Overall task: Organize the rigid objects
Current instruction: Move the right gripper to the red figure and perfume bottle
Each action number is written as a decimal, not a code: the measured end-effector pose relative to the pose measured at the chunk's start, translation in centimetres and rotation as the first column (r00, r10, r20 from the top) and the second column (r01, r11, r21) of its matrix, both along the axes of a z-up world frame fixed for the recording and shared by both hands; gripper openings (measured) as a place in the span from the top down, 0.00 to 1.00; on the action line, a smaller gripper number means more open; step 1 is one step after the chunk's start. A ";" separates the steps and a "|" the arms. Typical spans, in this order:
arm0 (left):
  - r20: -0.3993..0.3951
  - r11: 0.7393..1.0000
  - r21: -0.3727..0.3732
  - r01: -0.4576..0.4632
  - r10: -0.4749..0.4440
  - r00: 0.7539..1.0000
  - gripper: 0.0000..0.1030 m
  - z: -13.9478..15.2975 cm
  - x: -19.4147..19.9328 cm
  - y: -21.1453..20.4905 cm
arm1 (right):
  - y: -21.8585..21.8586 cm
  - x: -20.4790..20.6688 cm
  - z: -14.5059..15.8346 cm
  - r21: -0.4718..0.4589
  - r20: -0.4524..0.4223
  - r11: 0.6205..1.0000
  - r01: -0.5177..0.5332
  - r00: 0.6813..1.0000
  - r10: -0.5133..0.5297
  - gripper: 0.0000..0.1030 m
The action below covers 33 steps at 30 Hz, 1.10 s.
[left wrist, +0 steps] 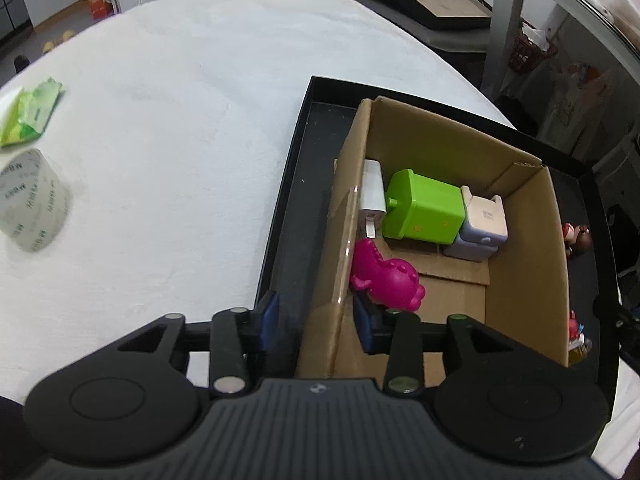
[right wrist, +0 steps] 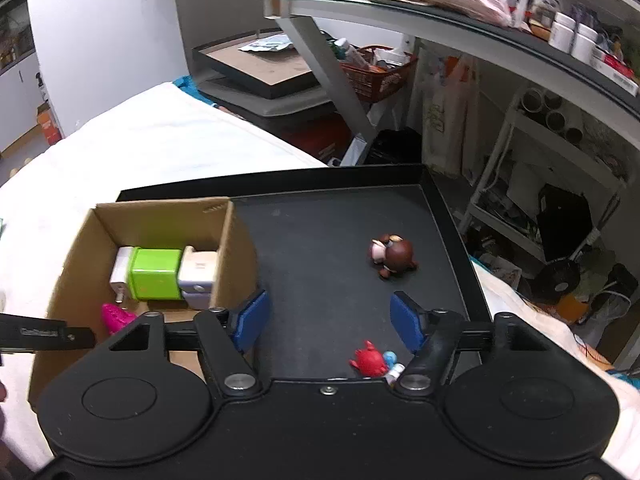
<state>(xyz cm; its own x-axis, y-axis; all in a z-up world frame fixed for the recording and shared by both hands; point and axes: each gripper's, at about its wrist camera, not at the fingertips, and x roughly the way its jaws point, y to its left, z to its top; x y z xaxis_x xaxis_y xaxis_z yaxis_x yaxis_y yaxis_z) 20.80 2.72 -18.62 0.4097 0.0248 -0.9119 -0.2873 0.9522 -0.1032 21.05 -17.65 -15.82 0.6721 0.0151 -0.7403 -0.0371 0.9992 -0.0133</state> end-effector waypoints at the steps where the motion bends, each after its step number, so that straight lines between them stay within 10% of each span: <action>1: 0.000 1.000 0.008 0.003 -0.003 1.000 0.58 0.2 -0.1 -0.2 | -0.4 -0.2 -0.4 0.007 0.001 1.000 0.005 1.000 -0.005 0.28; 33: -0.067 0.981 0.181 0.069 -0.058 0.996 0.45 1.9 1.0 -5.7 | -9.3 -0.6 -6.0 0.328 -0.206 0.891 0.314 0.944 -0.257 0.10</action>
